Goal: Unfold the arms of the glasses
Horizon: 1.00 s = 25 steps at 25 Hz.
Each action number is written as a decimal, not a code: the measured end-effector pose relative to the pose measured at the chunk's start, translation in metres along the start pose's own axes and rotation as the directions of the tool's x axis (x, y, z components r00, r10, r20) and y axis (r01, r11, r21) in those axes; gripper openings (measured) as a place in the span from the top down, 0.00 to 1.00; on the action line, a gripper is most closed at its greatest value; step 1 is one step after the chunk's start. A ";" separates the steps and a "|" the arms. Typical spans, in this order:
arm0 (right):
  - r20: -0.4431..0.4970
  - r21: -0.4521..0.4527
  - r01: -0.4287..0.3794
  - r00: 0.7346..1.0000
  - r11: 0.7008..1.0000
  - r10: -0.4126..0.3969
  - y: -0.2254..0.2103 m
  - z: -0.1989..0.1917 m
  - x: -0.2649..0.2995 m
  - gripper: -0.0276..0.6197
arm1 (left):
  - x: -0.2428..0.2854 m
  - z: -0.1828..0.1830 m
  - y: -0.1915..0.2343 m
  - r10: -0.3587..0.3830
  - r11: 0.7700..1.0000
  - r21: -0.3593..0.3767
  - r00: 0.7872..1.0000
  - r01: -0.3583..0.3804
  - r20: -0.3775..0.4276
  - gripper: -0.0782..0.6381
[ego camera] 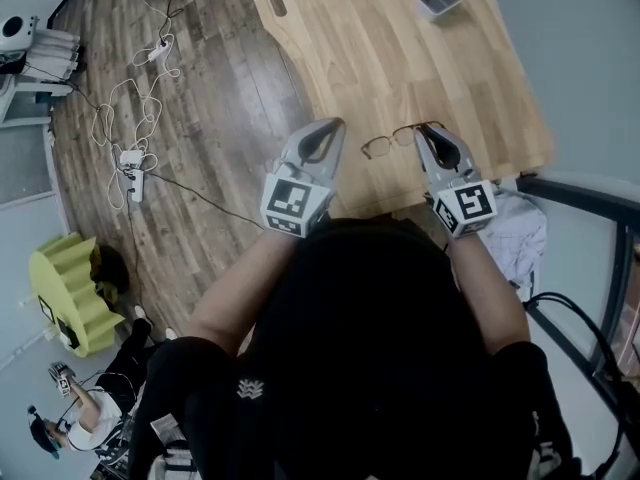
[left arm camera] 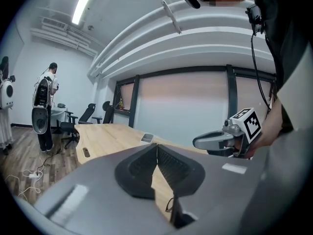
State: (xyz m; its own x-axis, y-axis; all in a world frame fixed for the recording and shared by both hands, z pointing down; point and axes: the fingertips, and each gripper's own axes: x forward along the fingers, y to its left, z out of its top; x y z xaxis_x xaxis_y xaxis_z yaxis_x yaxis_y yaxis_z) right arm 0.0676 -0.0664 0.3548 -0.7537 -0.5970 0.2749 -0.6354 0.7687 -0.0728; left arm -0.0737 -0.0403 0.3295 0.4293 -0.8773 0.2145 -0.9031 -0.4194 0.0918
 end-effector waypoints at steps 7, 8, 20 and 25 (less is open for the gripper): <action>0.032 0.058 0.052 0.998 0.997 -0.054 -0.022 0.002 -0.009 0.92 | -0.002 0.013 0.000 0.025 1.000 0.008 0.999 -0.026 0.024 0.88; 0.029 0.058 0.059 0.998 0.997 -0.060 -0.025 0.001 -0.011 0.96 | -0.001 0.013 0.001 0.029 1.000 0.008 0.999 -0.029 0.023 0.88; 0.021 0.041 0.075 0.997 0.996 -0.076 -0.034 -0.001 -0.020 0.96 | -0.001 0.008 -0.003 0.045 0.999 0.002 0.999 -0.045 0.011 0.88; 0.022 0.040 0.077 0.997 0.996 -0.078 -0.035 -0.002 -0.024 0.96 | -0.002 0.009 -0.006 0.046 0.999 0.004 0.999 -0.046 0.014 0.88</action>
State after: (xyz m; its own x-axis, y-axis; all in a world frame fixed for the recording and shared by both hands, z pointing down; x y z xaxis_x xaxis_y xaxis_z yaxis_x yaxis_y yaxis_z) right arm 0.1080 -0.0784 0.3523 -0.7051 -0.6601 0.2589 -0.6981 0.7104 -0.0900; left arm -0.0685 -0.0382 0.3198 0.3872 -0.8990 0.2049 -0.9220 -0.3793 0.0779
